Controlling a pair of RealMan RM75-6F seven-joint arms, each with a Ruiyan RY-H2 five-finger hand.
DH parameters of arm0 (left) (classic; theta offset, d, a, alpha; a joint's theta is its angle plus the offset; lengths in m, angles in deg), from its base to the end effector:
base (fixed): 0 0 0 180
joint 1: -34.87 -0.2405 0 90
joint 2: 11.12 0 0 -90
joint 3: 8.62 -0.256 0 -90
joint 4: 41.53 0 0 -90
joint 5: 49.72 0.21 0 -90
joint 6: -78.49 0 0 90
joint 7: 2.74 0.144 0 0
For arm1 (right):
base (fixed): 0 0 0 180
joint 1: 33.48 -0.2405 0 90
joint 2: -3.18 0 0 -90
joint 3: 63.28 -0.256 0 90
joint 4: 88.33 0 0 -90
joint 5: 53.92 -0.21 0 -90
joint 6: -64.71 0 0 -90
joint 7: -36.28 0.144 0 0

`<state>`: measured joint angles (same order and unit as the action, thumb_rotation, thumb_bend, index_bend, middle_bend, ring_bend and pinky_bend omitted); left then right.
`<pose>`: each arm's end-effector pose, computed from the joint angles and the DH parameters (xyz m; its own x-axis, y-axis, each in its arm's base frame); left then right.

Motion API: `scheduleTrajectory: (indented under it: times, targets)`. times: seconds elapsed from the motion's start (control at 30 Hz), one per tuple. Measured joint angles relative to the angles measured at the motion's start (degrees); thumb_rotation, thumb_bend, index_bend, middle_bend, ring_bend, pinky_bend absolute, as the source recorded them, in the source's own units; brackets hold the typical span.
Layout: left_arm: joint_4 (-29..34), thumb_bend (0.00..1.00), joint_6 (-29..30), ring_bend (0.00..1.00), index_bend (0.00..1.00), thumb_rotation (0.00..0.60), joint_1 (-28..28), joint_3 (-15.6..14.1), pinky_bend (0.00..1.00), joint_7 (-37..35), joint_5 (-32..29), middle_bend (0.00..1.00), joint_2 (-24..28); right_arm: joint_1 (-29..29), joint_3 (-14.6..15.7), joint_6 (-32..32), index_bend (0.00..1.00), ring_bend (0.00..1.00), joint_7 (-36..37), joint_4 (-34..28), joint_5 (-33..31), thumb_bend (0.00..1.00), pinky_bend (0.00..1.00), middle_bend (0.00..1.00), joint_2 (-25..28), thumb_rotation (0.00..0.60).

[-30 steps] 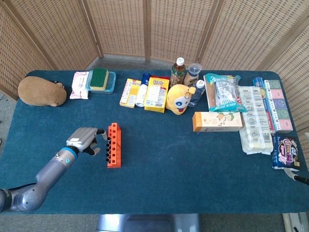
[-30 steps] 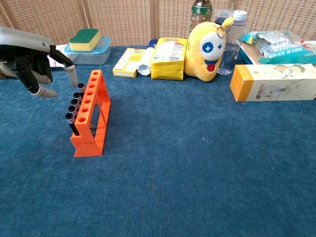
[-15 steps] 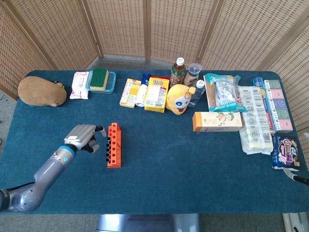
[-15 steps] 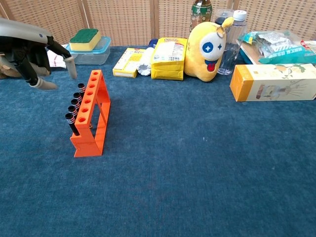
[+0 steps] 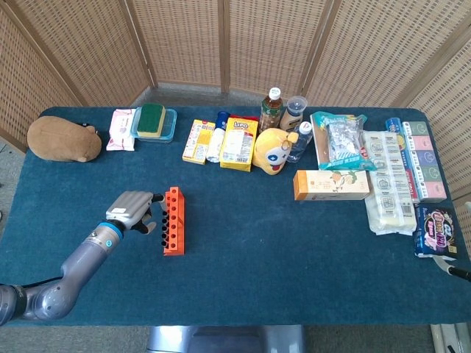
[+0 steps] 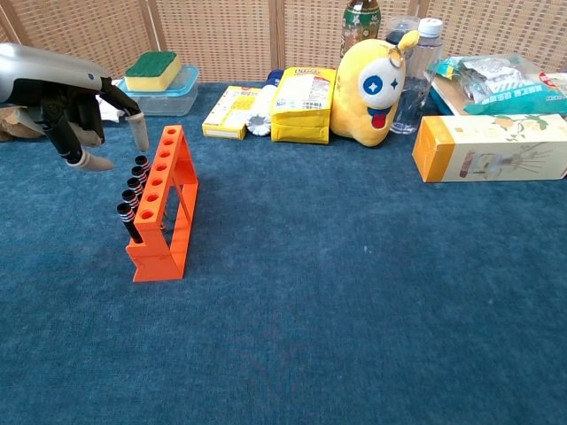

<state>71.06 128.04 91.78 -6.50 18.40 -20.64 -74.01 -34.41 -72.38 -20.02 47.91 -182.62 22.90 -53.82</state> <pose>-0.1346 0.3256 0.0642 0.3377 0.5619 0.7552 0.9399 -0.1585 -0.3023 -0.3342 -0.1789 0.2207 0.2736 0.1146 0.9550 -0.9511 0.1800 0.2509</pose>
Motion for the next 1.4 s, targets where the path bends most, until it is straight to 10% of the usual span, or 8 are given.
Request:
scheduleTrajectory:
  times: [0.47,0.6,0.77,1.1,1.4]
  targets:
    - [1.2,0.33,0.4,0.94,0.33,0.6,-1.5,0.7,1.0,-2.5,2.0,0.95,2.1,0.0,0.2,0.0,0.06,0.03,-0.5,-0.3,0.3,0.0,0.0,0.03,-0.1,0.6]
    - [2.4,0.2,1.6,0.47,0.02,0.6,-3.3,0.8,0.73,-3.8,5.1,0.43,3.8,-0.1,0.3,0.1,0.06,0.03,-0.7,-0.3,0.5,0.0,0.0,0.03,-0.1,0.6]
    - [3.1,0.11,3.1,0.06,0.0,0.6,-7.1,0.1,0.39,-6.2,12.6,0.02,5.7,-0.1,0.7,0.1,0.05,0.02,-1.0,-1.1,1.2,0.0,0.0,0.03,0.2,0.6]
    - [-1.2,0.09,25.0,0.0,0.0,0.6,-25.0,-5.3,0.25,-10.4,38.0,0.0,6.8,0.1,1.5,-1.0,0.04,0.02,-1.2,-2.7,3.9,0.0,0.0,0.02,0.5,0.6]
    - [-10.2,0.09,40.4,0.0,0.0,0.6,-43.3,-9.9,0.19,-19.9,44.0,0.0,3.8,-0.3,1.6,-1.4,0.04,0.01,-4.6,-1.4,3.9,0.0,0.0,0.02,-1.0,0.6]
